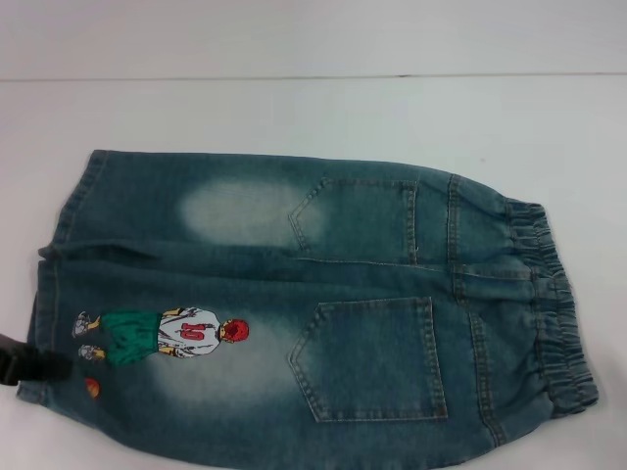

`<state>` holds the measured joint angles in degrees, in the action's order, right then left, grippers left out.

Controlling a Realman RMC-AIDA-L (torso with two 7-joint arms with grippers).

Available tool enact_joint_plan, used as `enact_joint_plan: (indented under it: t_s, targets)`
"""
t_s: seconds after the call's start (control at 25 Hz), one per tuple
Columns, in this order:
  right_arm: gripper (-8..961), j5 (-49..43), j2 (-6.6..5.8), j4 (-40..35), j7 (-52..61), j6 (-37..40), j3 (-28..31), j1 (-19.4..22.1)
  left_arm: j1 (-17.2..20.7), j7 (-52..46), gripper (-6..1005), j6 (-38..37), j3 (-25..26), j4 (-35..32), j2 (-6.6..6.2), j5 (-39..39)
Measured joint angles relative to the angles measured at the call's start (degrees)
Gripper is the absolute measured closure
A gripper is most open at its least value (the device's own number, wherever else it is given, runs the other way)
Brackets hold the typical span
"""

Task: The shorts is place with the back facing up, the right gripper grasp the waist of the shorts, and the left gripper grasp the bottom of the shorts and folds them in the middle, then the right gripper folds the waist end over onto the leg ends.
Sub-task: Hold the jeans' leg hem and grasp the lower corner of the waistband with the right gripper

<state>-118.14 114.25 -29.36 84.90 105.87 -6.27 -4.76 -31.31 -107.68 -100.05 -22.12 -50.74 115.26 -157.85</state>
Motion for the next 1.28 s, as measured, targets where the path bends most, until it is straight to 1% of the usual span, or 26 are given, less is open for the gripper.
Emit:
enact_joint_plan:
  t_s: [0.24,0.64,0.96,1.28]
  targets:
    - [42,-1.1,0.08,0.1,1.2,-1.9,0.1,0.4,-0.1,-0.5,907,0.1,-0.1,-1.1,-0.12,-0.4]
    - [41,-1.5,0.01,-0.1,2.4,-2.3,0.0,0.3,0.4,-1.6,905,0.1,-0.3,-3.8,0.02,-0.5]
    - [42,-3.1,-0.13,-0.1,4.2,-4.5,0.0,0.0,0.0,-1.6,902,-0.2,-0.4,-4.3,0.14,-0.5]
    - [42,-3.2,-0.11,-0.1,4.2,-4.3,-0.2,-0.8,-0.1,-2.4,900,0.5,-0.1,-4.4,-0.03,-0.4]
